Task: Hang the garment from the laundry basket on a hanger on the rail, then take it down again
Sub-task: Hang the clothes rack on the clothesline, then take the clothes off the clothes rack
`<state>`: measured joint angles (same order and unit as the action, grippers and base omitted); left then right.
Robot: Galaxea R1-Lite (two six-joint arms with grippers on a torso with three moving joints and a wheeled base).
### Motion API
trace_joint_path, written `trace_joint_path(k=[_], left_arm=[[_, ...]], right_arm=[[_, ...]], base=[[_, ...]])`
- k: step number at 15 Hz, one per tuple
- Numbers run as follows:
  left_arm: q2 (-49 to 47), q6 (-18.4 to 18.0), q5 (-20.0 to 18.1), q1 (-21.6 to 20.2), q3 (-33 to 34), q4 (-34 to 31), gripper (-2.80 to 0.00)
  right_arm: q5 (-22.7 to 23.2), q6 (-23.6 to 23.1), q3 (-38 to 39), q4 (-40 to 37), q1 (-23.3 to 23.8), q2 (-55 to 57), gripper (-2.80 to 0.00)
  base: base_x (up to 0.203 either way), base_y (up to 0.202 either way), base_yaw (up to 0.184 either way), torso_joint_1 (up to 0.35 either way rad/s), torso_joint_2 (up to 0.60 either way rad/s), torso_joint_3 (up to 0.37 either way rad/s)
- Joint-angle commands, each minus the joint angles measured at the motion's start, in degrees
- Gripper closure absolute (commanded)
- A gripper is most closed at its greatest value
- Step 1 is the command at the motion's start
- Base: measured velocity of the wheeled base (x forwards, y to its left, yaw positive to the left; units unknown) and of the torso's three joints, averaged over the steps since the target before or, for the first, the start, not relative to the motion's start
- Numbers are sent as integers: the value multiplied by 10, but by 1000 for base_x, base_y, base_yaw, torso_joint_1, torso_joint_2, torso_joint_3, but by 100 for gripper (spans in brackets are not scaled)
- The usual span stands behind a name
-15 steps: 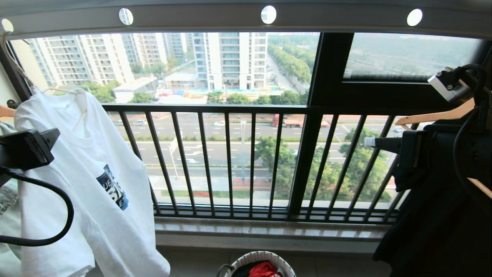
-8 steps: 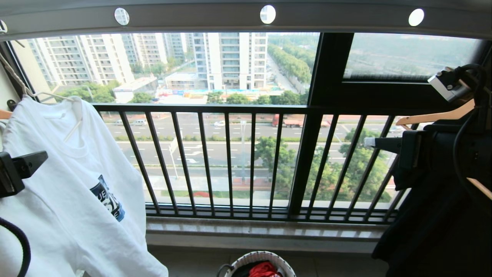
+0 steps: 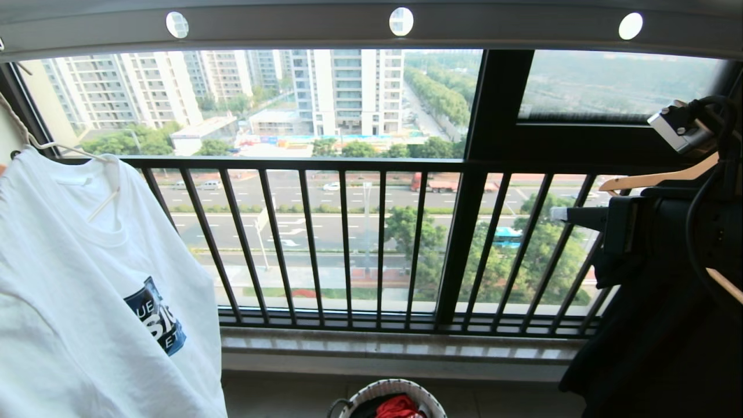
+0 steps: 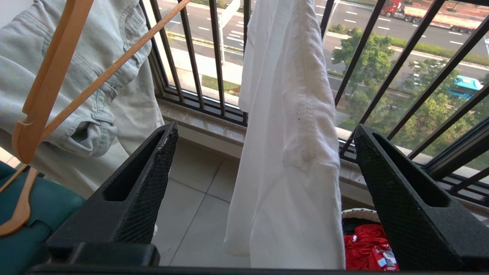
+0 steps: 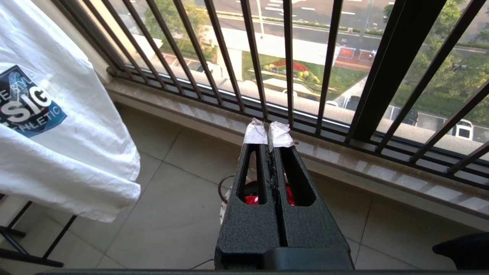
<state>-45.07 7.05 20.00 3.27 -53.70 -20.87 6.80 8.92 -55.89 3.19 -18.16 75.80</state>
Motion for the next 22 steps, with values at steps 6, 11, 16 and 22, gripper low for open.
trace_joint_path(k=[6,11,16,22], left_arm=[[69,5,-1,2,-41,-173,0],[75,8,-6,2,-69,-331,0],[98,10,-187,-5,-99,-461,-280],[113,4,-174,-14,-101,-460,-280]], right_arm=[[1,0,0,1,-1,2,0],[2,-6,4,1,-3,9,0],[2,-7,9,1,-12,14,0],[2,-7,11,1,-12,17,0]], base=[[0,0,0,0,0,0],[0,0,0,0,0,0],[0,0,0,0,0,0],[0,0,0,0,0,0]])
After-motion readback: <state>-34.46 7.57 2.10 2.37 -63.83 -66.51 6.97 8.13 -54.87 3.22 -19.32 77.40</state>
